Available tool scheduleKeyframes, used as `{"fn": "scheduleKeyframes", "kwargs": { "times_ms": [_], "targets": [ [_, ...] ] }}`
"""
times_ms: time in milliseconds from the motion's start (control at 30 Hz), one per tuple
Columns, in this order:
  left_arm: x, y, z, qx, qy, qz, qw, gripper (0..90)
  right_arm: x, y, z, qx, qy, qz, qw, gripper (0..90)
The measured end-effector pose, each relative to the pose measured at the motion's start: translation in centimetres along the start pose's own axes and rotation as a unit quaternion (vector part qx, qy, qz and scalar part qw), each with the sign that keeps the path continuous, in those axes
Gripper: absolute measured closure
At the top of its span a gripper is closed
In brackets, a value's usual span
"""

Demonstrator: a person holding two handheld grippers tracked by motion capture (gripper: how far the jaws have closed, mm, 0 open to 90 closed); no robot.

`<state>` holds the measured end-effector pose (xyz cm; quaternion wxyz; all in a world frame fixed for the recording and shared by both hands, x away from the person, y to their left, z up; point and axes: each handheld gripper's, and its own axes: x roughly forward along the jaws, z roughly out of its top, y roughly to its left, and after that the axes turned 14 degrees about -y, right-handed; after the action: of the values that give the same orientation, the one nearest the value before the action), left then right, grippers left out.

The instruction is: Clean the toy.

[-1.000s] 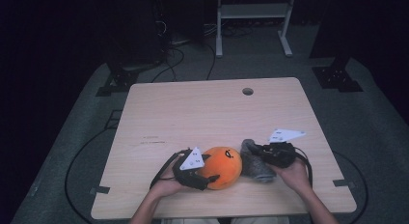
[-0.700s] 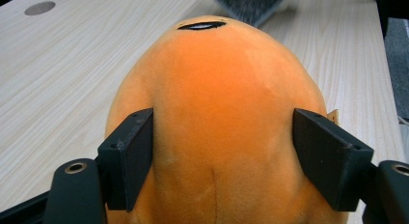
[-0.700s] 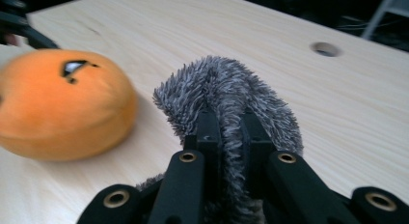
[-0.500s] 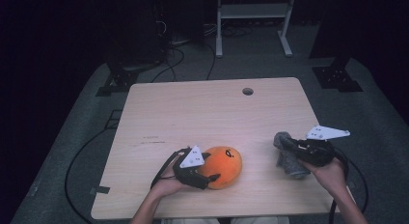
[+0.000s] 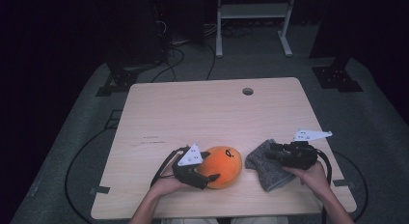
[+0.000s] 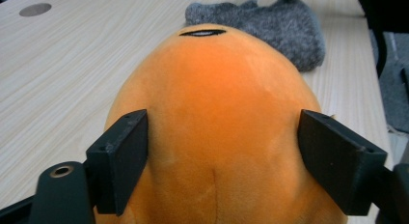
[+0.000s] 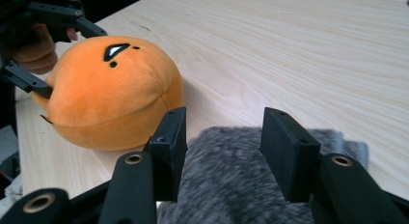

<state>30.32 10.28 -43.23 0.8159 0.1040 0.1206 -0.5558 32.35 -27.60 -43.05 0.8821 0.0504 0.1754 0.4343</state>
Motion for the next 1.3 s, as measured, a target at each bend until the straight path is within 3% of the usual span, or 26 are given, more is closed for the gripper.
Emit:
{"fn": "scheduleKeyframes", "kwargs": {
  "times_ms": [67, 233, 333, 433, 500, 567, 600, 700, 767, 800, 867, 1100, 1167, 1300],
  "targets": [
    [-0.2, 0.1, 0.4, 0.0, -0.003, -0.003, 1.0, 17.4, 0.1, 0.0, -0.2, -0.001, -0.001, -0.001, 1.0, 50.3],
    [-0.4, 0.3, 1.7, -0.017, -0.044, -0.003, 0.9989, 15.6, 0.2, -0.1, -0.4, 0.001, -0.005, 0.004, 1.0, 49.9],
    [0.7, 0.4, 1.7, -0.026, -0.02, 0.023, 0.9992, 9.3, 0.2, 0.1, -0.4, -0.003, -0.009, 0.007, 0.9999, 49.8],
    [1.7, 0.5, 1.2, -0.038, 0.003, 0.014, 0.9992, 7.7, 0.0, 0.3, -0.4, -0.006, -0.013, 0.011, 0.9998, 49.2],
    [1.9, 0.2, 1.2, -0.029, 0.0, 0.017, 0.9994, 14.7, -0.2, 0.3, -0.3, -0.004, -0.017, 0.011, 0.9998, 48.4],
    [1.9, -0.2, 1.2, -0.015, 0.005, 0.029, 0.9995, 29.5, -0.3, 0.2, -0.3, -0.004, -0.02, 0.013, 0.9997, 48.0],
    [2.0, -0.3, 1.2, -0.017, 0.003, 0.032, 0.9993, 37.5, -0.3, 0.2, -0.3, -0.004, -0.022, 0.012, 0.9997, 47.9],
    [1.8, -0.4, 1.8, -0.015, -0.012, 0.039, 0.9991, 46.1, -0.5, 0.3, -0.2, -0.007, -0.028, 0.013, 0.9995, 47.8],
    [2.0, -0.4, 2.2, -0.005, -0.014, 0.049, 0.9987, 46.3, -0.7, 0.3, -0.1, -0.007, -0.032, 0.013, 0.9994, 47.9],
    [2.3, -0.2, 2.5, 0.006, -0.009, 0.067, 0.9977, 46.3, -0.7, 0.3, -0.1, -0.006, -0.033, 0.012, 0.9994, 47.8],
    [2.8, 0.5, 2.8, 0.007, -0.01, 0.085, 0.9963, 46.1, -0.7, 0.2, -0.1, -0.008, -0.033, 0.008, 0.9994, 47.8],
    [4.9, 4.5, 3.8, -0.015, -0.034, 0.153, 0.9875, 43.4, -0.8, 0.0, -0.1, -0.015, -0.038, -0.002, 0.9992, 46.1],
    [5.3, 5.0, 3.9, -0.019, -0.042, 0.159, 0.9862, 42.5, -0.8, -0.2, -0.2, -0.015, -0.038, -0.005, 0.9991, 45.3],
    [6.1, 6.0, 3.9, -0.027, -0.03, 0.16, 0.9862, 40.3, -0.9, -0.3, -0.2, -0.013, -0.035, -0.009, 0.9992, 43.9]
  ]
}}
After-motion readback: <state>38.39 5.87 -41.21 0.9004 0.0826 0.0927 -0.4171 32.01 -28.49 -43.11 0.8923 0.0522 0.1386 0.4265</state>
